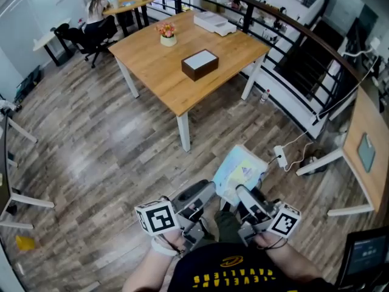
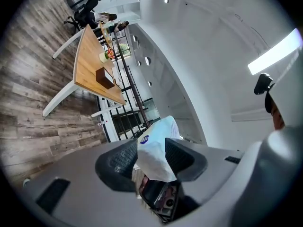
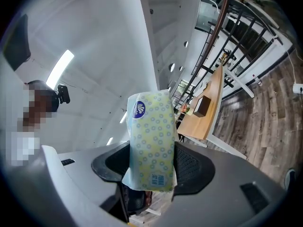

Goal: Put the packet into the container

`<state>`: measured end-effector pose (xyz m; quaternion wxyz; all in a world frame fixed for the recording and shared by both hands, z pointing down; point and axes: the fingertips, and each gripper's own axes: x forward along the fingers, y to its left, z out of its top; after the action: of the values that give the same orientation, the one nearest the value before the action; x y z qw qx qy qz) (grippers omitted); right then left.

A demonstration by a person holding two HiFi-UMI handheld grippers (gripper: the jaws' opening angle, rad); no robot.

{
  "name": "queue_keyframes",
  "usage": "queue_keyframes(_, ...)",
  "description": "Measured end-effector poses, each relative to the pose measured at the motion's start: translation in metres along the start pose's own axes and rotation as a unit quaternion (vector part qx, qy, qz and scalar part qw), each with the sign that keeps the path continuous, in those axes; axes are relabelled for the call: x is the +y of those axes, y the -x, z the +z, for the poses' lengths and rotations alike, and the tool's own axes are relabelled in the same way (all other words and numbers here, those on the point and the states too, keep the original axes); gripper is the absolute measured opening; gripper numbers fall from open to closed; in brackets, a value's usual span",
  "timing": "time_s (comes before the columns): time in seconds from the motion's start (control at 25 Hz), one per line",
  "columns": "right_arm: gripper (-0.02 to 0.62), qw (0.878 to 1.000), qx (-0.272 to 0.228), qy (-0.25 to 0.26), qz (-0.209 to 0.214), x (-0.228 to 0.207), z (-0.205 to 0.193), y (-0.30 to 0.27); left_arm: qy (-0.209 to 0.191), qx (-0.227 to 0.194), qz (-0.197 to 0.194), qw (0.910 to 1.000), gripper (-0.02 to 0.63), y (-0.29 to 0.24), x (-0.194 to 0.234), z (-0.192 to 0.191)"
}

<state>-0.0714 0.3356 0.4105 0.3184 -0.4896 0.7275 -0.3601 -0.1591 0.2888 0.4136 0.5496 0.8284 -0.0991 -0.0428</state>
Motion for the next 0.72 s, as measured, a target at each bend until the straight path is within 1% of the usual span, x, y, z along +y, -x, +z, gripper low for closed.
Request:
queue_keyframes(0.16, 0.267, 1.0, 0.011, 0.007, 0.014, -0.005, 0.007, -0.021, 0.035, -0.005, 0.0, 0.9994, 0.18, -0.012, 0.007, 0.007)
queue_keyframes(0.44, 0.267, 0.999, 0.023, -0.007, 0.034, -0.033, 0.04, -0.059, 0.041, -0.02, 0.04, 0.9981, 0.171, -0.051, 0.03, 0.043)
queue_keyframes(0.52, 0.267, 0.999, 0.029, -0.014, 0.041, -0.043, 0.054, -0.07, 0.036, -0.035, 0.049, 0.9976, 0.112, -0.064, 0.035, 0.056)
queue_keyframes(0.6, 0.267, 0.998, 0.036, -0.022, 0.051, -0.051, 0.069, -0.081, 0.039, -0.061, 0.043, 0.9965, 0.092, -0.079, 0.033, 0.071)
queue_keyframes(0.72, 0.267, 0.996, 0.049, -0.03, 0.068, -0.063, 0.091, -0.097, 0.03, -0.108, 0.016, 0.9936, 0.073, -0.101, 0.022, 0.096)
